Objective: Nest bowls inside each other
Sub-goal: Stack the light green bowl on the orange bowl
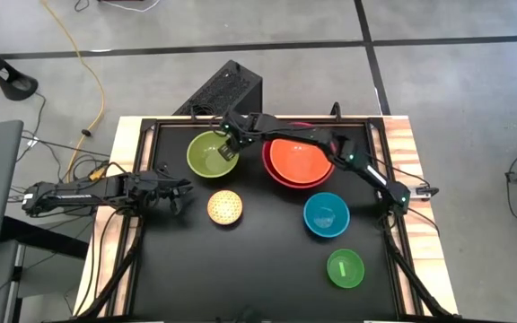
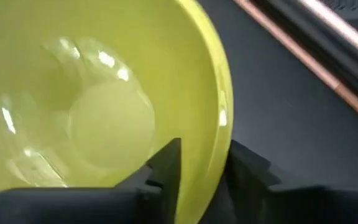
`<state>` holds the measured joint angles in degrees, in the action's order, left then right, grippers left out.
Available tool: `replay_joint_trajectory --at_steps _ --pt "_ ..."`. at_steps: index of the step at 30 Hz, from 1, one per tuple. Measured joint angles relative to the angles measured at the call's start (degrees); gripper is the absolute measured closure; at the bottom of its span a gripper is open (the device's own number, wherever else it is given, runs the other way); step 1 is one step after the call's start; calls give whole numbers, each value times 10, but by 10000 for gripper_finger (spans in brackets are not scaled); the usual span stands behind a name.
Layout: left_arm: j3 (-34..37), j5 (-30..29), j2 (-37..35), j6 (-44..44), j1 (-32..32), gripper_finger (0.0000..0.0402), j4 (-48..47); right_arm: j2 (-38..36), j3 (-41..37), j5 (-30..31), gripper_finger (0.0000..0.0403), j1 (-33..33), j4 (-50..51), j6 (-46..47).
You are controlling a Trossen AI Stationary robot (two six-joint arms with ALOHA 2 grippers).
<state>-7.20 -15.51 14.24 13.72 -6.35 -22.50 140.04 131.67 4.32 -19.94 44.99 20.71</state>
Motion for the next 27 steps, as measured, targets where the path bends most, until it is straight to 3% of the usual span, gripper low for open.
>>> replay_joint_trajectory --at_steps 7,15,20,27 --pt "0 -1 0 0 0 315 0 9 1 -4 385 -1 -19 13" --pt "0 0 0 0 0 315 0 4 33 2 389 -18 -34 10" --pt "0 0 0 0 0 315 0 -39 26 8 391 -42 -40 8" --pt "0 0 0 0 0 315 0 -124 27 11 392 -65 122 -12"
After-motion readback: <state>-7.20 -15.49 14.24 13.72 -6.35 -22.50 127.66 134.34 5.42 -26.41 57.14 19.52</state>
